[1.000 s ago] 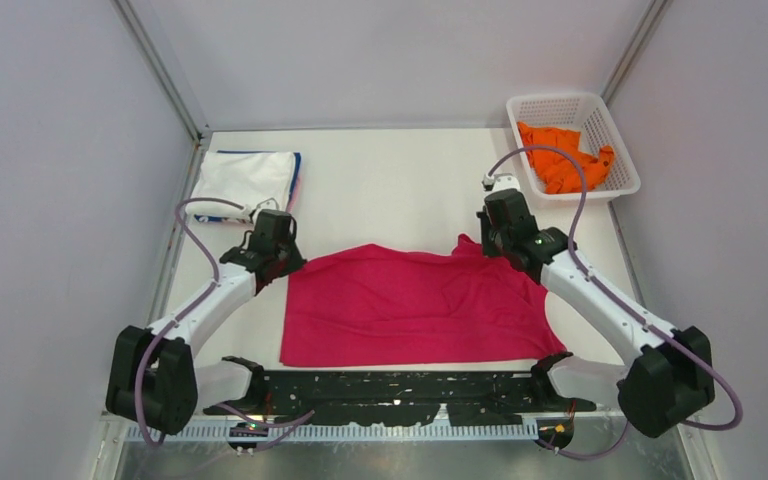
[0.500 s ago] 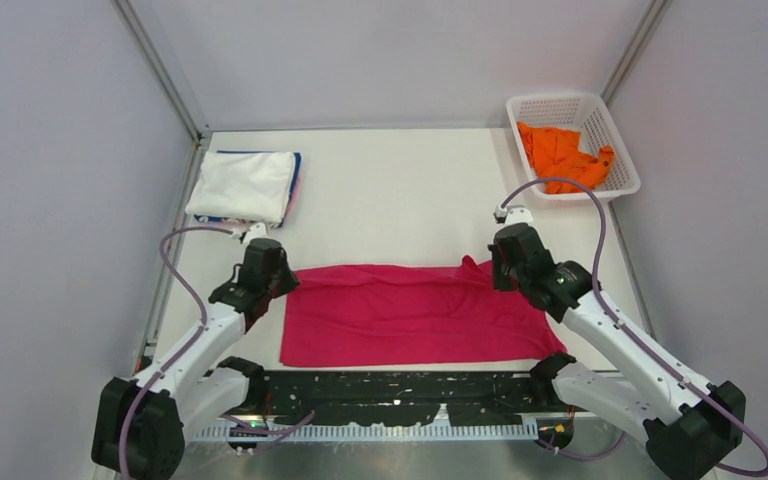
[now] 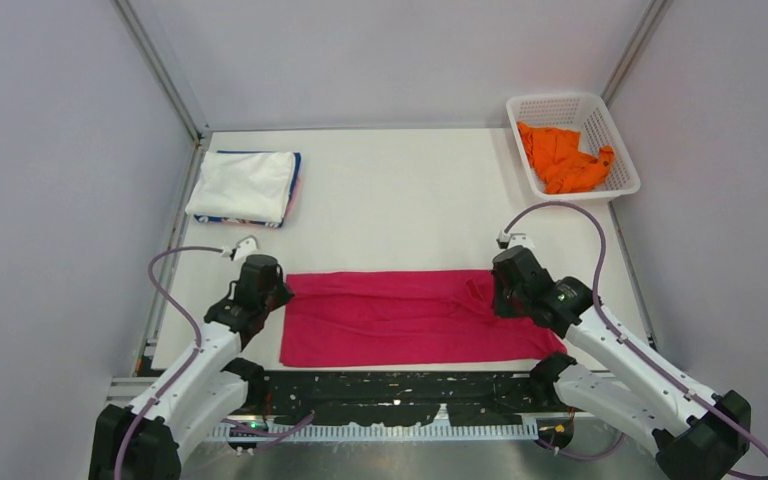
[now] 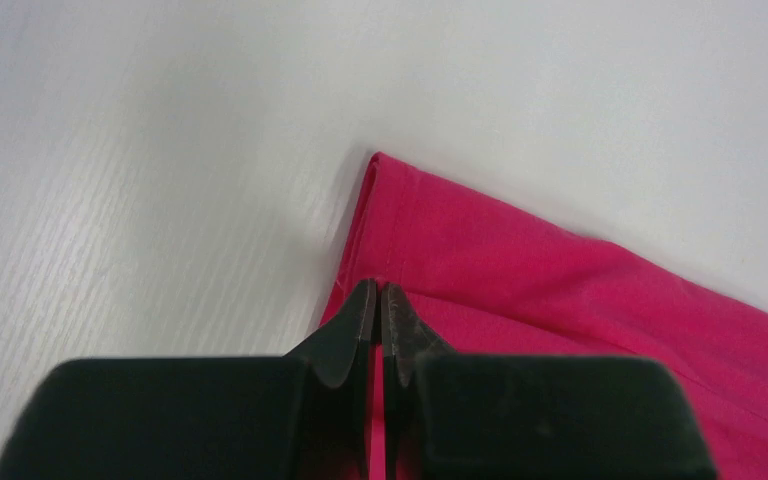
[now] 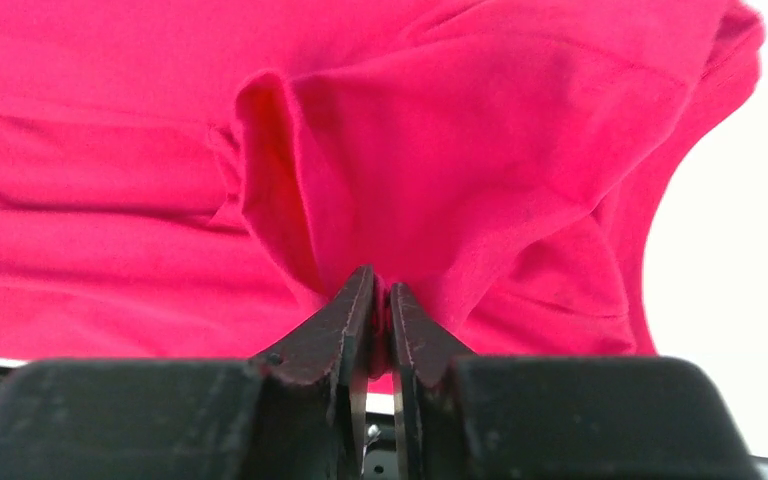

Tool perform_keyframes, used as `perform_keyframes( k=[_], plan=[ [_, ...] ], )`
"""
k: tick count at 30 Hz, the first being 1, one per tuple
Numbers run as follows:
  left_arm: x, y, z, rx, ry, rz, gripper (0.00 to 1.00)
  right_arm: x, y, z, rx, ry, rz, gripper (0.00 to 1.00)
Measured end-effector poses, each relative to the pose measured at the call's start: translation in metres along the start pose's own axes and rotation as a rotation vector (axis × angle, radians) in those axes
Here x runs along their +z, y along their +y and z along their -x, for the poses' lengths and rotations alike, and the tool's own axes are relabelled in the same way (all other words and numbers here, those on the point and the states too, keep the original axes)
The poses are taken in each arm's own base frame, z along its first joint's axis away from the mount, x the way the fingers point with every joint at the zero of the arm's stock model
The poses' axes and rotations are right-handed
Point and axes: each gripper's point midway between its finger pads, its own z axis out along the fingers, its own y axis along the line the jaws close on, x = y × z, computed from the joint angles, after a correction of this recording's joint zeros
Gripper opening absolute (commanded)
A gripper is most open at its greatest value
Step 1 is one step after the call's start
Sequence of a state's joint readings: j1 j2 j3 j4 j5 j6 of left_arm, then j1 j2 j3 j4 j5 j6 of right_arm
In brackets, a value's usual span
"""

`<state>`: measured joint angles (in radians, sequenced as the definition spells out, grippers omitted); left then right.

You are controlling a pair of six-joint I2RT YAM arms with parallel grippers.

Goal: Fold and stack the t-shirts
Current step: Fold the other side of the tshirt into a rectangle, then rotate the tshirt 90 degrees

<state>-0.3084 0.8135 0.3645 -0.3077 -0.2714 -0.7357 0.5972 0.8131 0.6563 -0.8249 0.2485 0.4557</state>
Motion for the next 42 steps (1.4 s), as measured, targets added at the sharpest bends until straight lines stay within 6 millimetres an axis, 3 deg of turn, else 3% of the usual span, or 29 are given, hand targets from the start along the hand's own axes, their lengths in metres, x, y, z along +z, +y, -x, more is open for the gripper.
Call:
perform_keyframes(
  k=[3, 7, 9, 10, 11, 15, 20, 23, 26, 30, 33, 42],
  plan=[
    [-0.002, 0.008, -0.004, -0.011, 0.012, 0.038, 0.51, 0.000, 0.008, -0.013, 0.014, 0.055, 0.028, 0.36],
    [-0.010, 0.021, -0.009, -0.036, 0.021, 0.089, 0.71, -0.011, 0.020, -0.041, 0.004, 0.137, 0.117, 0.61],
    [-0.016, 0.026, -0.007, -0.048, 0.008, 0.102, 0.87, -0.022, 0.024, -0.052, 0.004, 0.156, 0.171, 0.91],
    [-0.019, 0.026, -0.006, -0.054, 0.001, 0.101, 0.95, -0.028, 0.025, -0.054, 0.008, 0.153, 0.199, 0.99],
    [-0.022, 0.026, -0.003, -0.062, -0.009, 0.095, 0.99, -0.034, 0.026, -0.055, 0.012, 0.141, 0.226, 0.96],
    [-0.032, 0.012, 0.011, -0.102, -0.054, 0.025, 1.00, -0.048, 0.031, -0.046, 0.036, 0.054, 0.301, 0.95],
    [-0.038, -0.032, 0.025, -0.114, -0.032, -0.152, 1.00, -0.042, 0.044, -0.015, 0.093, -0.061, 0.328, 0.95],
    [-0.031, -0.064, 0.016, -0.093, 0.065, -0.271, 1.00, -0.027, 0.048, -0.004, 0.138, -0.062, 0.276, 0.95],
    [-0.019, -0.085, -0.004, -0.066, 0.187, -0.340, 1.00, -0.006, 0.050, -0.007, 0.178, -0.027, 0.233, 0.96],
    [-0.002, -0.087, -0.042, -0.038, 0.356, -0.327, 1.00, 0.026, 0.045, -0.031, 0.245, 0.057, 0.202, 0.95],
    [0.002, -0.084, -0.047, -0.028, 0.372, -0.317, 1.00, 0.042, 0.035, -0.056, 0.311, 0.133, 0.178, 0.95],
    [0.011, -0.065, -0.047, 0.013, 0.318, -0.242, 1.00, 0.050, 0.034, -0.041, 0.502, 0.043, 0.297, 0.95]
  ],
)
